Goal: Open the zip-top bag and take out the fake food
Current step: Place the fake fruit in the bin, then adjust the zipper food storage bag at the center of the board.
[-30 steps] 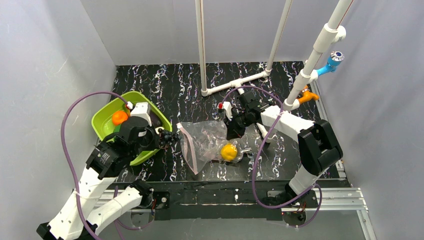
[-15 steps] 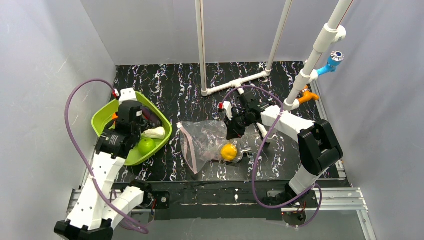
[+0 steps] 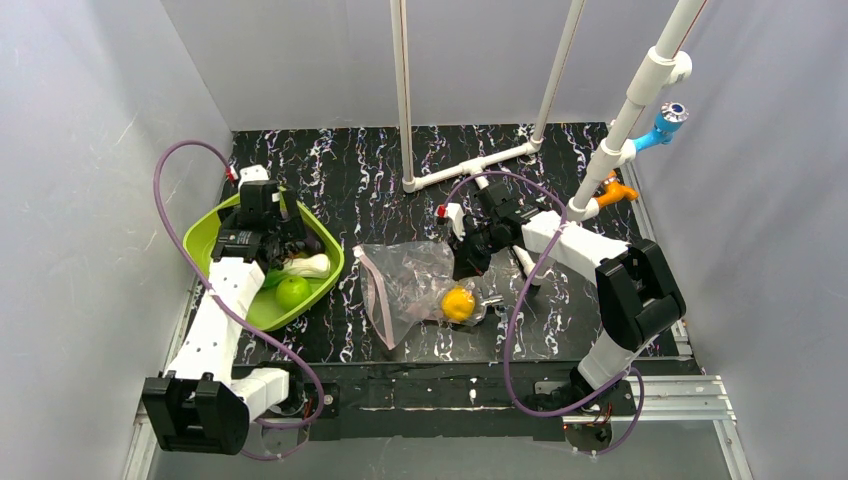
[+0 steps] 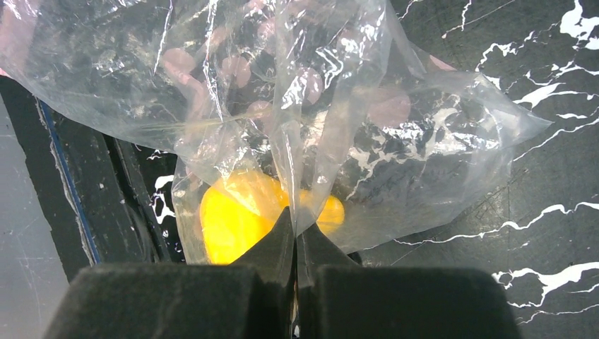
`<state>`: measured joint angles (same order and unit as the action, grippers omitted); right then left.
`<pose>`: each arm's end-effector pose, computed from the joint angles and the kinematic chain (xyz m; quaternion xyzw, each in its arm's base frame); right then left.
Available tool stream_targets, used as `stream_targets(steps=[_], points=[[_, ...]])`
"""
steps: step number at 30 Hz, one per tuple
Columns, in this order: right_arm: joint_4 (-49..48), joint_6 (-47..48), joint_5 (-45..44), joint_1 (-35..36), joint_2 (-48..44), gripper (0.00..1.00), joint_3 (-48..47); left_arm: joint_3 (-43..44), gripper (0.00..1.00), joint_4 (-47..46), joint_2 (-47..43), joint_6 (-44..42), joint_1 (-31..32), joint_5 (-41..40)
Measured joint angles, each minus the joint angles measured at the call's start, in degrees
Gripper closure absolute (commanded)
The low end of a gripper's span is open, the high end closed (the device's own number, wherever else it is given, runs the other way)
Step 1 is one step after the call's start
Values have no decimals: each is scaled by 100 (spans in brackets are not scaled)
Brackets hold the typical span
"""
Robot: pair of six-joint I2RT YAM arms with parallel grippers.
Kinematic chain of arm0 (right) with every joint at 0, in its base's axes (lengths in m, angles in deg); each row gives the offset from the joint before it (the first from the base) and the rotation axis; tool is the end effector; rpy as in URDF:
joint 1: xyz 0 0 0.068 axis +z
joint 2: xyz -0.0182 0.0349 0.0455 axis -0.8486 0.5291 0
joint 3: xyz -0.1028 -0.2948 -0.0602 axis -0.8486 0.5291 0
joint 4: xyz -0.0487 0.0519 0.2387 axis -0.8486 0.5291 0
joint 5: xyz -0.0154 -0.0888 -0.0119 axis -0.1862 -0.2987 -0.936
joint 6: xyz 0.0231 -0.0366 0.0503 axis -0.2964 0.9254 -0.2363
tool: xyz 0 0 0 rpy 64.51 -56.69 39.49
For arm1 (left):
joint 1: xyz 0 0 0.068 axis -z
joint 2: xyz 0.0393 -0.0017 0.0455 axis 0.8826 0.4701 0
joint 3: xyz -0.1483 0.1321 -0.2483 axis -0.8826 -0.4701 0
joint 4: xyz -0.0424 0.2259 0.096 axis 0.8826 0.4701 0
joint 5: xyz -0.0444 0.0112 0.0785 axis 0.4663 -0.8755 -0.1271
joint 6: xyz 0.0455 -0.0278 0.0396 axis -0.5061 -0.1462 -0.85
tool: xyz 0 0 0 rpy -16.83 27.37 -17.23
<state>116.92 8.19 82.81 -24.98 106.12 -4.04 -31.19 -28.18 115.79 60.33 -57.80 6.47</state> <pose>0.2647 0.2085 0.2540 -0.5041 0.7741 0.3103 0.2244 0.2131 0.0063 0.3565 -0.1670 0.8603 0.1193 0.4667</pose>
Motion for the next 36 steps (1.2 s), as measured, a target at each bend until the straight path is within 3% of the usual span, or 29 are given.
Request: stream_targets(steps=[6, 13, 25, 36], points=[[225, -2, 39, 87, 48, 99, -125, -52, 2, 85, -190, 197, -83, 970], [933, 251, -42, 140, 522, 99, -1010, -133, 2, 120, -1200, 551, -85, 2601], [1423, 404, -339, 140, 1023, 99, -1797, -1156, 2, 20, -2503, 1467, -85, 4957], [1646, 369, -367, 140, 1213, 99, -2118, -1943, 2, -291, -2673, 1956, -81, 5943]])
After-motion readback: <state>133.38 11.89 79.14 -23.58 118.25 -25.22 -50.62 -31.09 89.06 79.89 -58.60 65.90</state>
